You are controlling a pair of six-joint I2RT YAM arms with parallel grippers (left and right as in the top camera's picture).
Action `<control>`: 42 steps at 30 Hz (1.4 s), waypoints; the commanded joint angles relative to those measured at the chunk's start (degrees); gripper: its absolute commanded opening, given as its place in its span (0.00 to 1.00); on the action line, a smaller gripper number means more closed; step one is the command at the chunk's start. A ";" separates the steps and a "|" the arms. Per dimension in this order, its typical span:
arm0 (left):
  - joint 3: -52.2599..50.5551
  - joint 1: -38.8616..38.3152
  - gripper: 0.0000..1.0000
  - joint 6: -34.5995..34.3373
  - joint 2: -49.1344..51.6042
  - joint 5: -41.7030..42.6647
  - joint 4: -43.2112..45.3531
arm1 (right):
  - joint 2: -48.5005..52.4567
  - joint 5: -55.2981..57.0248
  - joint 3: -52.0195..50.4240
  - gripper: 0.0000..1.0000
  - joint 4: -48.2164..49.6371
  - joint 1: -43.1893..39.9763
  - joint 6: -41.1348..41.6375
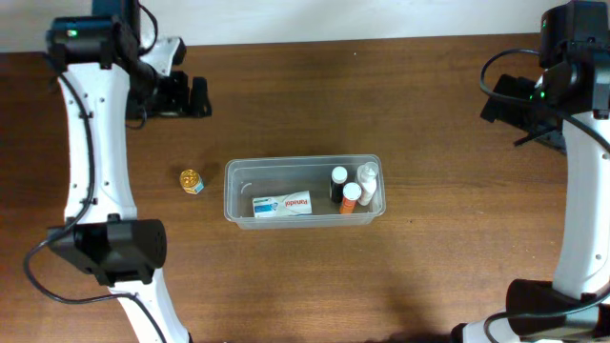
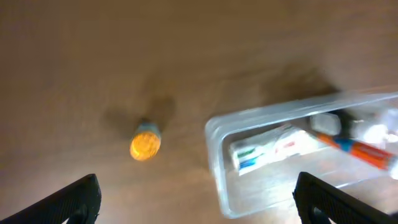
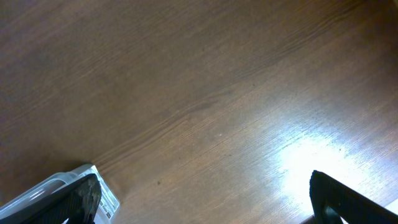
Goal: Pack container
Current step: 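Raise the left gripper and move it over the gold-lidded jar, then grasp the gold-lidded jar with the left gripper and lift it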
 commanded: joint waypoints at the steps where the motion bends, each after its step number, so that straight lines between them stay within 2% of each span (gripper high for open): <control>1: -7.50 0.15 0.98 -10.91 -1.20 -13.86 0.33 | -0.22 0.11 0.59 0.98 0.02 -0.22 0.44; 11: -27.08 0.15 0.98 -12.02 -1.18 -15.10 10.51 | -0.22 0.11 0.59 0.98 0.02 -0.22 0.44; 21: -40.76 0.15 0.96 -12.00 -1.16 -8.44 25.00 | -0.22 0.11 0.59 0.98 0.02 -0.22 0.44; 25: -44.59 0.15 0.89 -12.00 -1.05 -8.44 28.30 | -0.22 0.11 0.59 0.98 0.02 -0.22 0.44; 26: -45.62 0.15 0.81 -12.02 -1.05 -8.44 28.92 | -0.22 0.11 0.59 0.98 0.02 -0.22 0.44; 33: -47.69 0.15 0.66 -12.11 -1.05 -8.44 30.93 | -0.22 0.11 0.59 0.98 0.02 -0.22 0.44; 42: -47.71 0.15 0.48 -18.27 -1.03 -10.27 31.56 | -0.22 0.11 0.59 0.98 0.02 -0.22 0.44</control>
